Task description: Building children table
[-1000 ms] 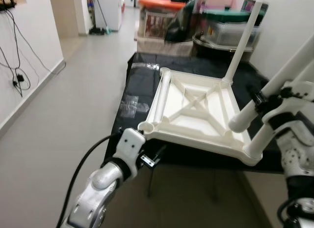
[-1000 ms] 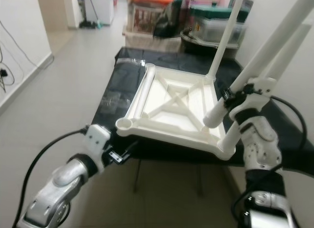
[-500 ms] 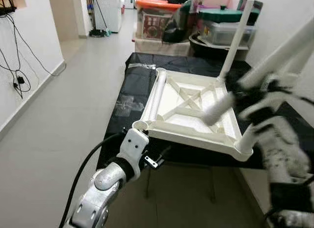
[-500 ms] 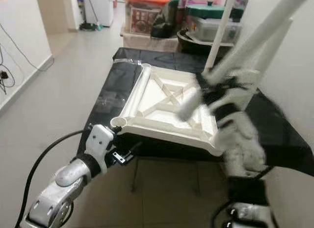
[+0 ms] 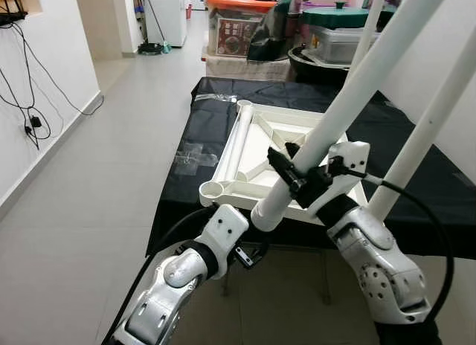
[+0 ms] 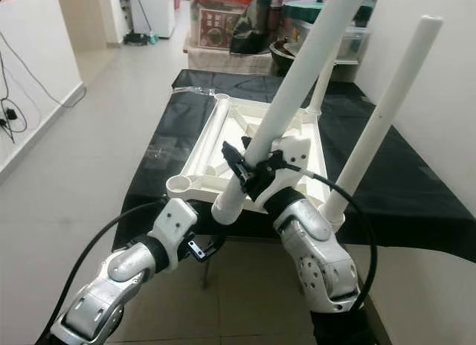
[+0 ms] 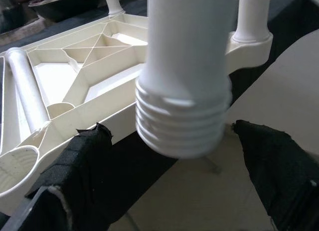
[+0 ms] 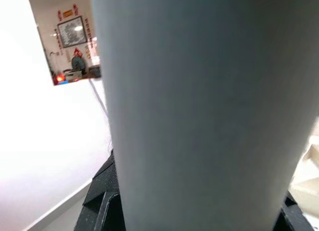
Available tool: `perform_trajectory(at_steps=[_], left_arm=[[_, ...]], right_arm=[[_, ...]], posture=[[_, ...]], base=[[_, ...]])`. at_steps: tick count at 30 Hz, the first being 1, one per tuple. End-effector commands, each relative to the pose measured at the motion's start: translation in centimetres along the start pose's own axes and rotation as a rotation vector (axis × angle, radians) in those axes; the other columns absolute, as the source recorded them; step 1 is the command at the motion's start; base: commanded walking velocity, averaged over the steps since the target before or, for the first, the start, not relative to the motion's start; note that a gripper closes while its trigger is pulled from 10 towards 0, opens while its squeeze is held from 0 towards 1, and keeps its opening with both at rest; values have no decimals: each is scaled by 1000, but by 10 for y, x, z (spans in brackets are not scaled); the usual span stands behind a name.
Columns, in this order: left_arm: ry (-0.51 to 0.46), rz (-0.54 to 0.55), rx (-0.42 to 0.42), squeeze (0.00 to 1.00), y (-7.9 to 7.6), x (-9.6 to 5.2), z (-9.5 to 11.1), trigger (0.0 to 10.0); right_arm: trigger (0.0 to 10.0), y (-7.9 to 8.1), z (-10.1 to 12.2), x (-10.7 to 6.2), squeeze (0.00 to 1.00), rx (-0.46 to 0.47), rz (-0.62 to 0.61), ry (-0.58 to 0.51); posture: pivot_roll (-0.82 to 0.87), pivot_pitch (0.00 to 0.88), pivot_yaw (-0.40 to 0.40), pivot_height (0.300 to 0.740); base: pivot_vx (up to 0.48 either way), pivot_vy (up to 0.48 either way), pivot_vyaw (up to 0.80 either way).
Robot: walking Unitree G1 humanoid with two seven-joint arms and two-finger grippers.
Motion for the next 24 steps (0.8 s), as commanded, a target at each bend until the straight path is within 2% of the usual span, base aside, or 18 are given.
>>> perform_trajectory(at_steps=[1,2,4,8,13,21,24], left_arm=[[8,-3,23,0,-1,1,-2,10000],[12,-1,33,0,-1,3,-3,10000],[12,-1,33,0,-1,3,-3,10000],[11,-8,44,0,-4,8,-6,10000],[13,-16,40,0,-5,9,-7,10000],[-31,-68,16,0,-20,15,-2,10000],[-31,-68,16,0,-20,15,-2,10000]], right_arm=[[10000,4,3,-1,0,3,17,-10],[10000,9,1,-3,0,16,38,11],[10000,9,1,-3,0,16,38,11],[10000,25,-9,-9,0,74,99,68],[10000,28,-10,-9,0,83,103,70],[10000,37,-8,-7,0,152,124,56],[10000,37,-8,-7,0,152,124,56]], posture=[[140,0,-62,740],[138,0,-61,740],[138,0,-61,740],[137,0,-57,740],[134,0,-54,740],[133,0,-54,740],[133,0,-54,740]], base=[[0,0,0],[0,0,0],[0,0,0],[0,0,0],[0,0,0],[0,0,0],[0,0,0]])
Point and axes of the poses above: a point about 5 cm out from each wrist's last joint towards the gripper, its own x axis pointing out of the wrist towards the gripper, its own z axis along the axis of the wrist's last joint, y = z × x, the point moved 1 cm from there along x, pointing out of the wrist towards the gripper, and after that the axes turned 8 degrees about x, right-handed, at the moved point
